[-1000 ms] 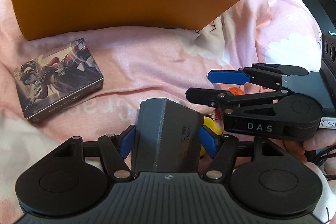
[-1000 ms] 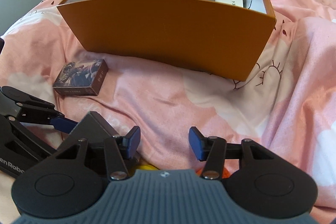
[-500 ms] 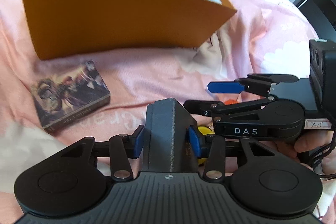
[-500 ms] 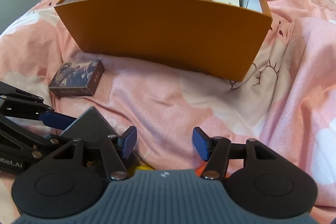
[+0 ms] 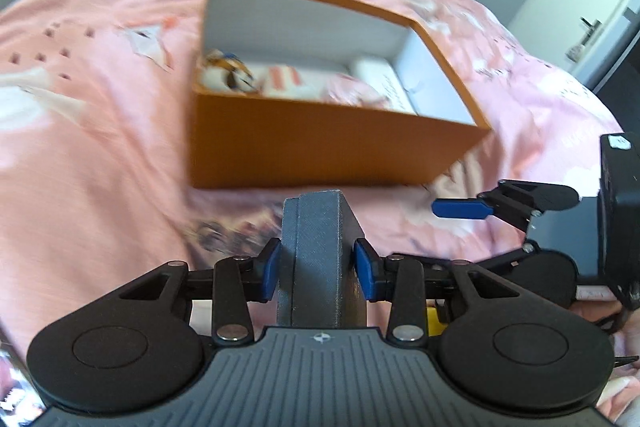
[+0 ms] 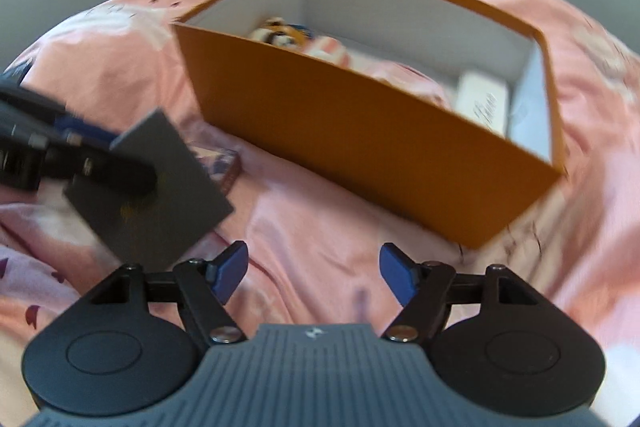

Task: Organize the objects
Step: 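Grasp the black gold-lettered box with the left gripper while the right grasps the photo-card pack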

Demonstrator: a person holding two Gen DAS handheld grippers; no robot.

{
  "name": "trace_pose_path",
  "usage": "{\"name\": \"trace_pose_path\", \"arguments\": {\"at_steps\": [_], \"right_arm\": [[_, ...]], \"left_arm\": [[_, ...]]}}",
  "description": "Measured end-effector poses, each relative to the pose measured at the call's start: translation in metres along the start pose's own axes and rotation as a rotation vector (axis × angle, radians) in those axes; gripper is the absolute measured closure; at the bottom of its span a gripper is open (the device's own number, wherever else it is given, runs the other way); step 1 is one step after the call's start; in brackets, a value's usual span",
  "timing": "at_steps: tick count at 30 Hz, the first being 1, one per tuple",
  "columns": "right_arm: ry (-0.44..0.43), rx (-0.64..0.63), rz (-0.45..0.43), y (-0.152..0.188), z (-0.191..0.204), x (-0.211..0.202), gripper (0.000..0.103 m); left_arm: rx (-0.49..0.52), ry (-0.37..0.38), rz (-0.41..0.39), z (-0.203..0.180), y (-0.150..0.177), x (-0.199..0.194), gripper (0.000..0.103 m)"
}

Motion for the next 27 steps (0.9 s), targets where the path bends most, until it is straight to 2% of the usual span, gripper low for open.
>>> {"name": "trace_pose_path", "arguments": {"at_steps": [10,14,20,27], "right_arm": [[0.013,-0.415,-0.092,-0.031,0.060,0.010,0.031],[-0.031,-0.518,-0.048,-0.037,0.077,0.024,0.051],[-0.051,-0.689,-0.019,-0.037,0.104,0.039,0.052],[-0.049,-0.781,0.044,-0.036,0.116,0.063,0.050]], "left_arm": [[-0.026,-0.109,-0.041,0.037,-0.013,-0.017,0.059],[-0.042,-0.136,-0.043,0.050,-0.014,-0.019,0.059],[-0.041,-0.168,-0.038,0.061,-0.013,-0.015,0.059],[-0.040,-0.186,-0.030,0.067,-0.010,-0.007,0.059]]}}
Point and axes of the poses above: each gripper's, at about its wrist camera, not at the fingertips, and x roughly the way its jaws point, z to its left, y to its underside, the point moved 9 cm from there along x, roughly the way its jaws point, and after that the axes turned 3 degrees about z, right-handed, at the moved point
